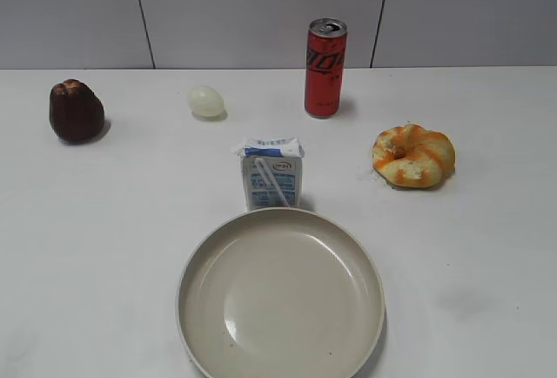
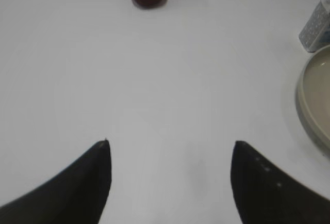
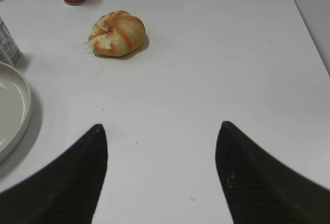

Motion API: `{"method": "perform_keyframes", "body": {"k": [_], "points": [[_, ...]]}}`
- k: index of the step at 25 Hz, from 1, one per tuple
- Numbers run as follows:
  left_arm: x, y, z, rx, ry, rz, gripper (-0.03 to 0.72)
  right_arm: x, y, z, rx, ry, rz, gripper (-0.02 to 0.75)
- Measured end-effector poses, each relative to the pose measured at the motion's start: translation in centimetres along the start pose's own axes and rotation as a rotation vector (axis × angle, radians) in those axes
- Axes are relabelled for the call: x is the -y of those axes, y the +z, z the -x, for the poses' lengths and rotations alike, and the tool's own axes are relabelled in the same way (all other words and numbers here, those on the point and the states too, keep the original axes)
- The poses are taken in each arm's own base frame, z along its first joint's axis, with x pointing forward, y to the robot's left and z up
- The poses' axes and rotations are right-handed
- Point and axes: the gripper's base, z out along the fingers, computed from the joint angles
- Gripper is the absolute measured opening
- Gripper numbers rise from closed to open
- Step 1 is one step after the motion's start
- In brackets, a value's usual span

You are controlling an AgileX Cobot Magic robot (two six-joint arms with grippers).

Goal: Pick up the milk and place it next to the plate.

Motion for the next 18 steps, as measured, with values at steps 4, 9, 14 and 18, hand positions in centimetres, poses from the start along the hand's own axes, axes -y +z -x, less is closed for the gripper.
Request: {"method": "perform_keyframes", "body": {"k": [4, 9, 14, 18], "points": [[0.21, -0.88, -0.56, 0.068, 0.013, 0.005, 0.537, 0.00, 0.00, 0.00, 0.000, 0.000, 0.000, 0.500], [0.27, -1.08, -0.73, 0.082, 0.016, 0.005, 0.531, 0.00, 0.00, 0.00, 0.000, 0.000, 0.000, 0.500], [0.27, -1.08, -0.73, 0.082, 0.016, 0.005, 0.529, -0.01, 0.00, 0.00, 0.000, 0.001, 0.001, 0.500], [0.27, -1.08, -0.73, 0.082, 0.016, 0.005, 0.522, -0.01, 0.00, 0.00, 0.000, 0.001, 0.001, 0.500]]}}
